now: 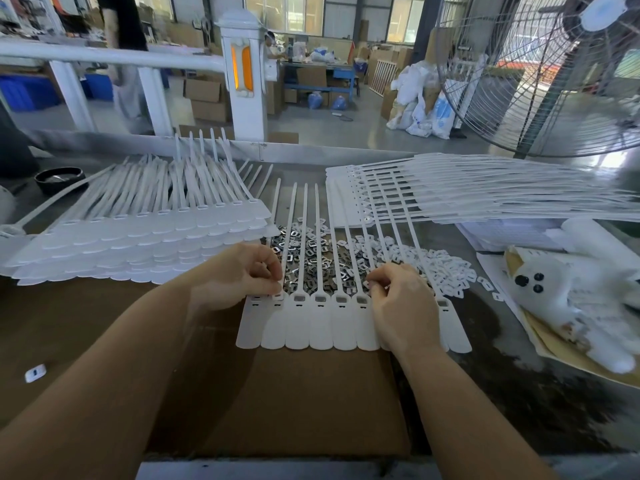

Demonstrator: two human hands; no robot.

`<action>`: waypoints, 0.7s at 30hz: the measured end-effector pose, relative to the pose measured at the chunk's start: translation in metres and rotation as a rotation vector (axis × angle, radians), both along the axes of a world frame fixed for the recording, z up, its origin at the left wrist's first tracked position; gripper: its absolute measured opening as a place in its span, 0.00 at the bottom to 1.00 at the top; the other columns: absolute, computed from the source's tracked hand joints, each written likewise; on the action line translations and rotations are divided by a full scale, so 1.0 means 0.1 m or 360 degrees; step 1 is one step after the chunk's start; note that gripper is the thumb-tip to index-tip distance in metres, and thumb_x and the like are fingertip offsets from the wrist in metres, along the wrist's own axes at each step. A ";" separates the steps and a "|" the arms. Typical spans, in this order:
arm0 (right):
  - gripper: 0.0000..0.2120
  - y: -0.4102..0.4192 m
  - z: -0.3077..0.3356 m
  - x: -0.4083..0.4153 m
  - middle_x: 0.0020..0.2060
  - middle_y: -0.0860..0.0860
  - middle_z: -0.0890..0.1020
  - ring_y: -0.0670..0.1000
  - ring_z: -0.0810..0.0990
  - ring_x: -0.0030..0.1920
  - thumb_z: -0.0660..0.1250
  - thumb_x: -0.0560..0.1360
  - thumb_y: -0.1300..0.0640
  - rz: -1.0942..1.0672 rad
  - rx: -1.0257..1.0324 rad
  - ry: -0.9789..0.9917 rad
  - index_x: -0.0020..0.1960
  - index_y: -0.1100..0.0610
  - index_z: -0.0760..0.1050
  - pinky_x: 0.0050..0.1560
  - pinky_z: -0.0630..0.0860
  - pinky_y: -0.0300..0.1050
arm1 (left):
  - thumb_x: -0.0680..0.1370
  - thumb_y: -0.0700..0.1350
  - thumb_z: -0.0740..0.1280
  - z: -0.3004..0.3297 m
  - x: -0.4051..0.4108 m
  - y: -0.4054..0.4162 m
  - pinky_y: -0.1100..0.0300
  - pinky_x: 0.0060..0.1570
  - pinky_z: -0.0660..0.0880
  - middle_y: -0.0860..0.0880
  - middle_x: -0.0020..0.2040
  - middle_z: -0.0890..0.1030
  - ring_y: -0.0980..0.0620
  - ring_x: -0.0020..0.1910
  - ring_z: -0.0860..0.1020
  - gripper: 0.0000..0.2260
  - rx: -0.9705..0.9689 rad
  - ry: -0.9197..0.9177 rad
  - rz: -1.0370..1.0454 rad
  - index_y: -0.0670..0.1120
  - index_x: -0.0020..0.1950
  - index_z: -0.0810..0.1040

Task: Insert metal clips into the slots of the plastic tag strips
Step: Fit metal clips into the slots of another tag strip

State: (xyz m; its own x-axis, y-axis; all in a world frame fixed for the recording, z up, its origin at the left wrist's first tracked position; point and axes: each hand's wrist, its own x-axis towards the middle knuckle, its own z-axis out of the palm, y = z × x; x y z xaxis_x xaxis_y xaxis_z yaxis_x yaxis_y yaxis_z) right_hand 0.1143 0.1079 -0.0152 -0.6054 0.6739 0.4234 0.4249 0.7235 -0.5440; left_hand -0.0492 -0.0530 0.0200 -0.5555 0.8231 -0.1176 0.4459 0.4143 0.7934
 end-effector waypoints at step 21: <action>0.06 -0.02 0.03 -0.01 0.45 0.49 0.77 0.50 0.75 0.47 0.63 0.77 0.60 0.0003 -0.0034 0.0002 0.49 0.57 0.79 0.52 0.72 0.44 | 0.73 0.39 0.72 0.09 0.07 0.09 0.71 0.35 0.71 0.49 0.41 0.80 0.57 0.37 0.75 0.06 -0.0177 0.0300 -0.0054 0.49 0.42 0.78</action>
State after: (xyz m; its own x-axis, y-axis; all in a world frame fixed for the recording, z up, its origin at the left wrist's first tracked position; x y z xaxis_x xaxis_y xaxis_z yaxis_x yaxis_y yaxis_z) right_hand 0.1137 0.1059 -0.0127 -0.6064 0.6817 0.4094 0.4229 0.7125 -0.5599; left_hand -0.0418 -0.0439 0.0287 -0.5485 0.8295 -0.1055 0.5971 0.4769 0.6450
